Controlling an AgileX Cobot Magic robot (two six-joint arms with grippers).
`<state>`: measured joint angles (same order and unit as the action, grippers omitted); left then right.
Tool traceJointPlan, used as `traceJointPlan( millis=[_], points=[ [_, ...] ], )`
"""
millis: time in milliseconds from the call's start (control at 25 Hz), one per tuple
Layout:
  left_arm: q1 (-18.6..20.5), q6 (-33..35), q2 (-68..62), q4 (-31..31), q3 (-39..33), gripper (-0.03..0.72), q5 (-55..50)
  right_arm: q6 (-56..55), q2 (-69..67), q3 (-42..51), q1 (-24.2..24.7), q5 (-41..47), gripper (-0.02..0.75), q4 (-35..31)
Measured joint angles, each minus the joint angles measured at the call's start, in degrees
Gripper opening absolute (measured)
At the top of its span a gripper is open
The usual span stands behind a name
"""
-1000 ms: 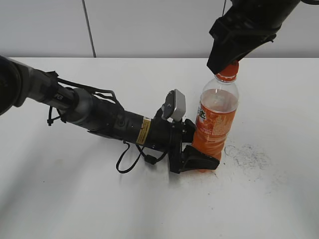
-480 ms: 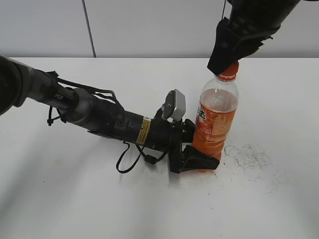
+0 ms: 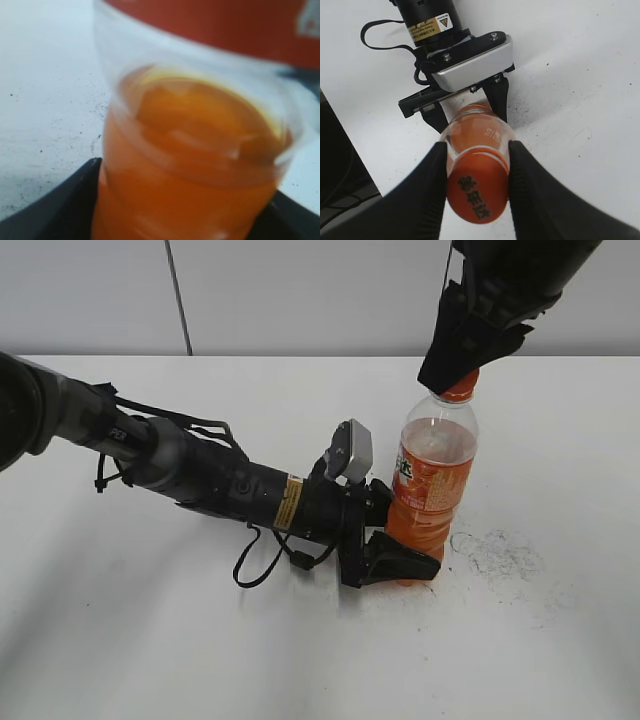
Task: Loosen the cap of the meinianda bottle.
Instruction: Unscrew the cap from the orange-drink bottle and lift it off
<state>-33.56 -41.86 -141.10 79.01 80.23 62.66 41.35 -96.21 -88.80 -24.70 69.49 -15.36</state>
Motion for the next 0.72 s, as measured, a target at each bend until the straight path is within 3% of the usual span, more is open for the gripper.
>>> traceJointPlan(
  millis=[520,720],
  points=[
    [0.0,0.2,0.0,0.2,0.0,0.565,0.0,-7.4,2.4,0.0,0.1,0.2,0.273,0.6],
    [0.0,0.2,0.0,0.2,0.0,0.565,0.0,-14.5,3.6,0.0,3.9,0.2,0.272,1.4]
  ],
)
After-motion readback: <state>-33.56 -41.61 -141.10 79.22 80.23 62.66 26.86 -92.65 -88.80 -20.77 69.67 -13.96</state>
